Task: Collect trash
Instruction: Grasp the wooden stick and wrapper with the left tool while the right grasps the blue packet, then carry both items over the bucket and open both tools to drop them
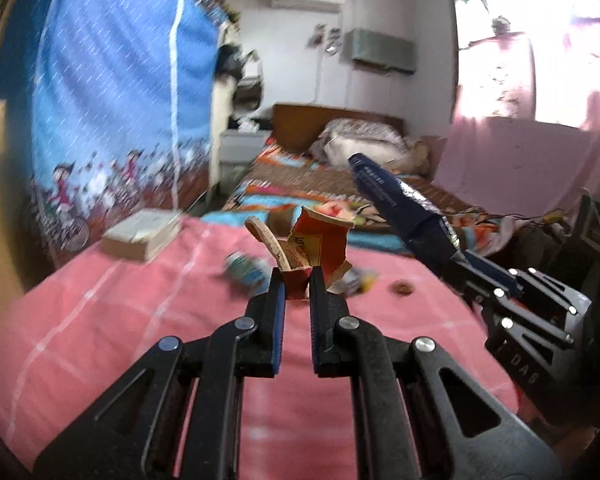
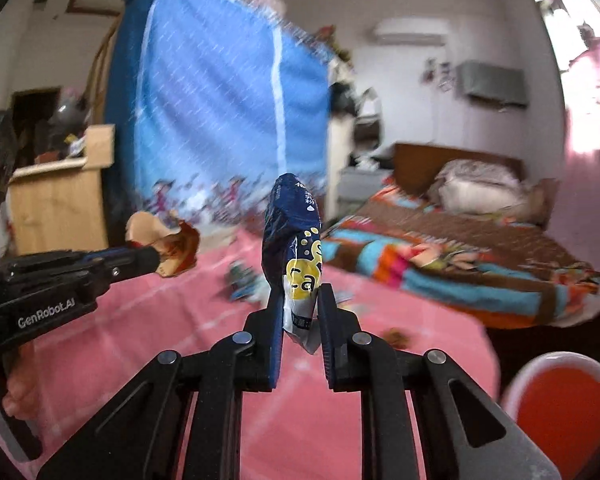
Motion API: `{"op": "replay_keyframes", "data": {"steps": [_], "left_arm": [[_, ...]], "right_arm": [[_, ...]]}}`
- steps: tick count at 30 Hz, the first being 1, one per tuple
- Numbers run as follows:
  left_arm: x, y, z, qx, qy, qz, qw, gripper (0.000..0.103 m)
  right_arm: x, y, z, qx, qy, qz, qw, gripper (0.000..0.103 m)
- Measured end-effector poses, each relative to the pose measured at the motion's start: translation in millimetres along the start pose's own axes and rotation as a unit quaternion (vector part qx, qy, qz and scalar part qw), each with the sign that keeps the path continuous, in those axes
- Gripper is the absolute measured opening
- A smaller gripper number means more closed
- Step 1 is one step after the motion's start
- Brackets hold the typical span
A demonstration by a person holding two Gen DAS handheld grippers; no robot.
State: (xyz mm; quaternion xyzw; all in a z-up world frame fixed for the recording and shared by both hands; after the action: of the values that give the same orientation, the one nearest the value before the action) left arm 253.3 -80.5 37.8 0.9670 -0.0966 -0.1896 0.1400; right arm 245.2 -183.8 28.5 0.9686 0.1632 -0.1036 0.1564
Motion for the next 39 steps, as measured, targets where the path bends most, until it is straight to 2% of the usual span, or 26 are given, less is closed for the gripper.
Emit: {"op": "replay_keyframes", "data": {"steps": [7,13,19,24,30,39], "left_arm": [[6,83,2,0.039,0.009,0.071,0.9967,0.015],[16,152,19,0.069,-0.004,0.131,0.989,0.015],[25,204,48,0.093,-0.034,0.17,0.9804,0.015],[42,234,75,0.102,-0.087,0.19,0.9726,0.015],[63,251,102,0.098,-0.148,0.191,0.9654,0.015],[92,266,148,0.103,-0.24,0.177,0.9489,0.015]], "right_arm": [[-52,71,5,0.019,0.029,0.109,0.993,0.014],[-91,127,28,0.042,0.022,0.186,0.981,0.014],[-116,165,55,0.07,-0.002,0.232,0.97,0.014],[-122,192,88,0.102,-0.05,0.252,0.961,0.014],[-124,207,122,0.125,-0.098,0.256,0.953,0.014],[-117,217,171,0.181,-0.164,0.23,0.942,0.015]]}}
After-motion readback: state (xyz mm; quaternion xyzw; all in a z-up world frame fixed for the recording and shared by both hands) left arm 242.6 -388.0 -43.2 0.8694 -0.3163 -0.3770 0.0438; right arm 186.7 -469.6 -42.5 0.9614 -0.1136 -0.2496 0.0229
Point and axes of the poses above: each gripper's, at about its wrist camera, not at the fingertips, and x roughly the way its jaws point, y to its right, z to its underside, the point moved 10 cm from there along x, roughly the way its jaws point, and after that the axes turned 14 degrees about -x, right-handed, at the moved point
